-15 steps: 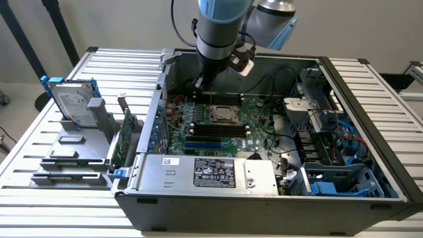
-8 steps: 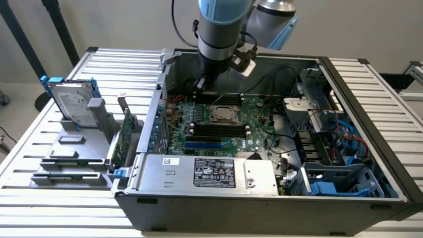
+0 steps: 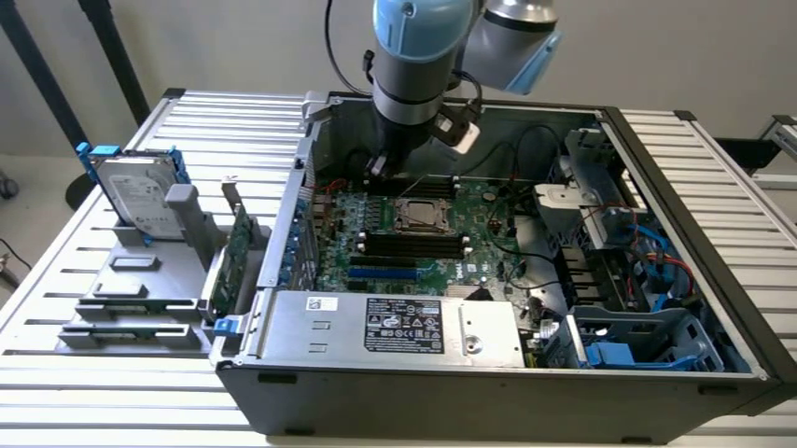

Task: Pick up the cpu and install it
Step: 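Close the cpu cover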

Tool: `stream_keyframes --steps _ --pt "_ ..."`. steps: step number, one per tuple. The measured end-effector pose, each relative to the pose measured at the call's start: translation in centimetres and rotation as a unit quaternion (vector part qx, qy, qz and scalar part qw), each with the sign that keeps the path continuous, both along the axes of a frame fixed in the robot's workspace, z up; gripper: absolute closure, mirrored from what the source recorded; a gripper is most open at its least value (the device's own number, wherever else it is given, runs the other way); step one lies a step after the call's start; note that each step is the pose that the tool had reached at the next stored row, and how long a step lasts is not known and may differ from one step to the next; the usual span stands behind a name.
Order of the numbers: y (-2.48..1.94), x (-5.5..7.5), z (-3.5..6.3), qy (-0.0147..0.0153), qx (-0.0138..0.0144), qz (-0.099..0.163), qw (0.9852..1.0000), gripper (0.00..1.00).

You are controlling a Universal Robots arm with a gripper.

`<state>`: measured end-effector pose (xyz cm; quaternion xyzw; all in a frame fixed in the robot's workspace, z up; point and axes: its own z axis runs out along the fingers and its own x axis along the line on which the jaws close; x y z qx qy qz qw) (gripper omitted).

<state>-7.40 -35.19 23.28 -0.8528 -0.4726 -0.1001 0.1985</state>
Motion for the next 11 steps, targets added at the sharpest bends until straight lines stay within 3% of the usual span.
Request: stream_keyframes --steps 11 --pt "-0.29 0.0 -1.74 -0.0091 -0.0009 0.000 1.0000 0.89"
